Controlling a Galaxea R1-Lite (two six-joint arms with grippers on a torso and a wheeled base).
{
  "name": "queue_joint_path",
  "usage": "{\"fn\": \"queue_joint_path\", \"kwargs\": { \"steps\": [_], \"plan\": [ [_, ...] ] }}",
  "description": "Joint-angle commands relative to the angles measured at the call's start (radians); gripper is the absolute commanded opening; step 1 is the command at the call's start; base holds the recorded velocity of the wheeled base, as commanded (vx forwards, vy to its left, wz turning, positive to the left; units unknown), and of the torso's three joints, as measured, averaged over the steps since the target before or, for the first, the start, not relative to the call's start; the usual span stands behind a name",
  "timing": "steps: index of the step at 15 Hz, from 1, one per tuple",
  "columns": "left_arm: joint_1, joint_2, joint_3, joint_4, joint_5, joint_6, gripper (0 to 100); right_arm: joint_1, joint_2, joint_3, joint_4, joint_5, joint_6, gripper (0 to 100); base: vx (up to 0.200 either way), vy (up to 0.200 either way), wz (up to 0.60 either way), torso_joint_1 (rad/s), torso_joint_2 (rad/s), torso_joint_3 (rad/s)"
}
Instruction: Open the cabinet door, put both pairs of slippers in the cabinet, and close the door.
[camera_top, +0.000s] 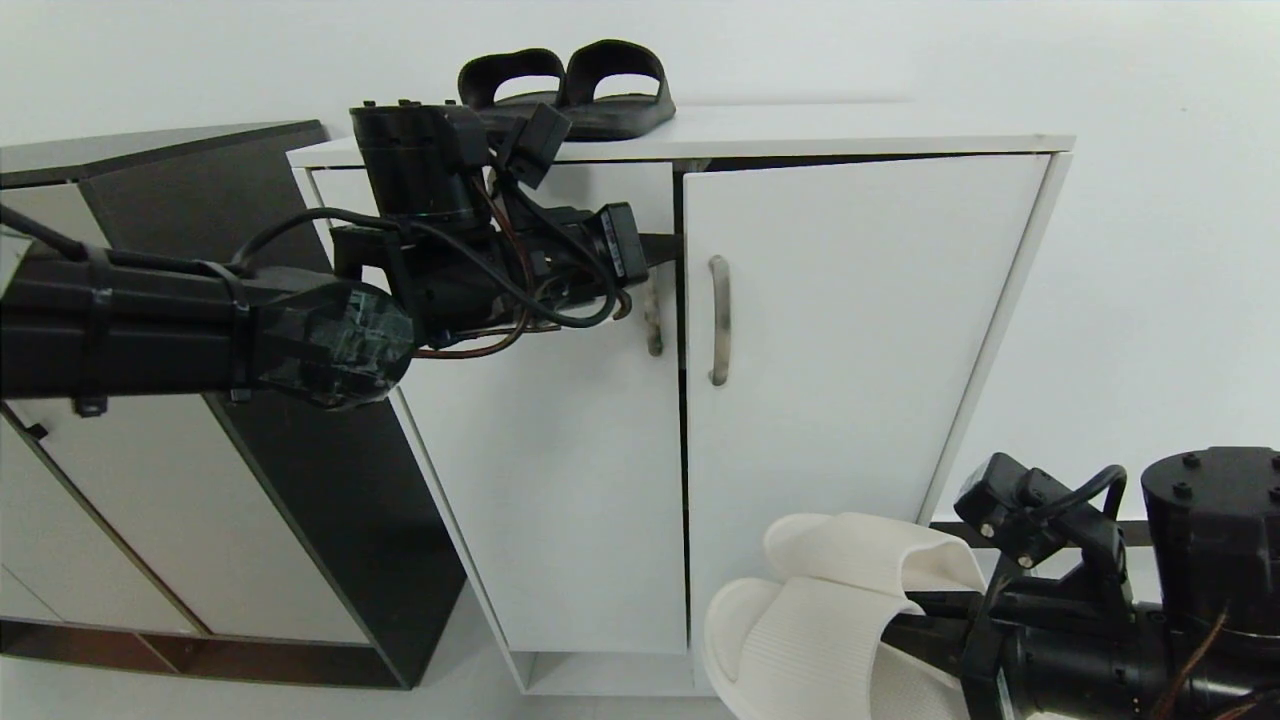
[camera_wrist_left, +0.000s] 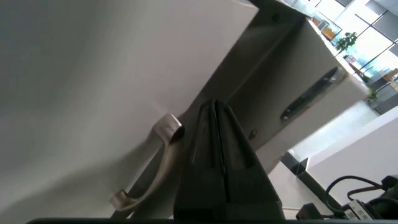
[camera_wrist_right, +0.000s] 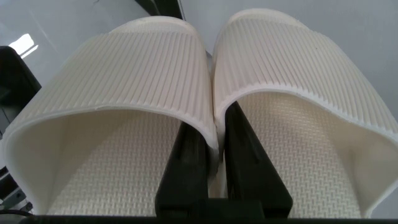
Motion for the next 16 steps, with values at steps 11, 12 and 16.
{"fn": "queue_joint_path", "kwargs": {
  "steps": [11,12,16],
  "plan": [
    [-0.064,-0.016,0.044,-0.011,0.045,0.004,0,0.006,-0.055,0.106,0.002,0.143,-0.127,0,-0.091,0.000,0.00,0.000,0.00,0.000],
    [-0.090,-0.033,0.070,-0.012,0.045,0.006,0,0.008,-0.067,0.112,0.004,0.157,-0.133,0,-0.200,0.000,0.00,0.002,0.00,0.012],
    [-0.158,-0.038,0.095,-0.046,0.073,0.007,0,0.003,-0.038,0.087,0.002,0.152,-0.121,0,-0.200,0.000,0.00,0.004,0.00,0.002]
  ]
}}
